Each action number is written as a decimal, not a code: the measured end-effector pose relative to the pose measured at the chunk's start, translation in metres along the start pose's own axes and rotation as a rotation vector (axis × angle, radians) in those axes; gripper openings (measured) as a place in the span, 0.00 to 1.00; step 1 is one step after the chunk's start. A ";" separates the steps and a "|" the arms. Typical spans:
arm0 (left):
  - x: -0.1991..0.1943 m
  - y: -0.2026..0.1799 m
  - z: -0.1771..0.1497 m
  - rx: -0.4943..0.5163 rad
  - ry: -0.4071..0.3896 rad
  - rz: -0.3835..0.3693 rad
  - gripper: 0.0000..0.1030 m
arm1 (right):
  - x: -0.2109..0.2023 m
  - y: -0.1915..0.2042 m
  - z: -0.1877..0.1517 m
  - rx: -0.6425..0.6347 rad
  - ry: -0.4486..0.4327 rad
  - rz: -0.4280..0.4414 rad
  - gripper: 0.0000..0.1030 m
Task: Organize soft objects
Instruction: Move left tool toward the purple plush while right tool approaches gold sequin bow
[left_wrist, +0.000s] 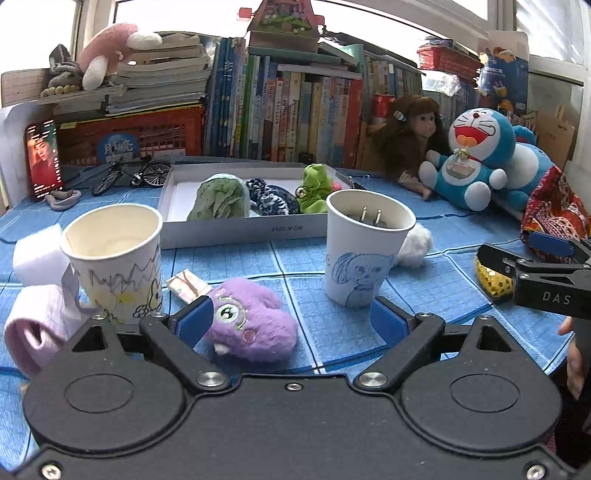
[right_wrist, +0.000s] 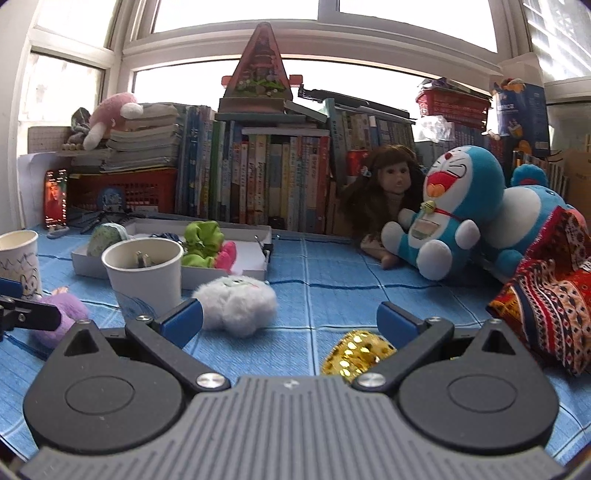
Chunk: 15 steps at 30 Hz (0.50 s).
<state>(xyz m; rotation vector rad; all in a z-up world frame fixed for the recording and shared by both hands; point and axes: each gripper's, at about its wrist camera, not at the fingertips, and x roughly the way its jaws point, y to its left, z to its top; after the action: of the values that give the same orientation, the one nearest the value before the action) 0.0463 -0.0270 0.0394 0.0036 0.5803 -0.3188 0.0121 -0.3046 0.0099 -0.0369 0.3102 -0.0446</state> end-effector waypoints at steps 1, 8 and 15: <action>0.000 0.001 -0.002 -0.008 0.000 0.003 0.89 | 0.000 0.000 -0.002 -0.003 0.001 -0.009 1.00; 0.005 0.002 -0.010 -0.032 -0.010 0.029 0.90 | 0.001 0.000 -0.014 -0.024 0.007 -0.057 1.00; 0.012 0.003 -0.016 -0.039 -0.023 0.073 0.90 | 0.004 -0.004 -0.022 -0.012 0.020 -0.100 1.00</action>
<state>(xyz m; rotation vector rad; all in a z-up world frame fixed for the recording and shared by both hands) 0.0484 -0.0260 0.0190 -0.0162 0.5625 -0.2361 0.0085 -0.3095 -0.0123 -0.0636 0.3285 -0.1424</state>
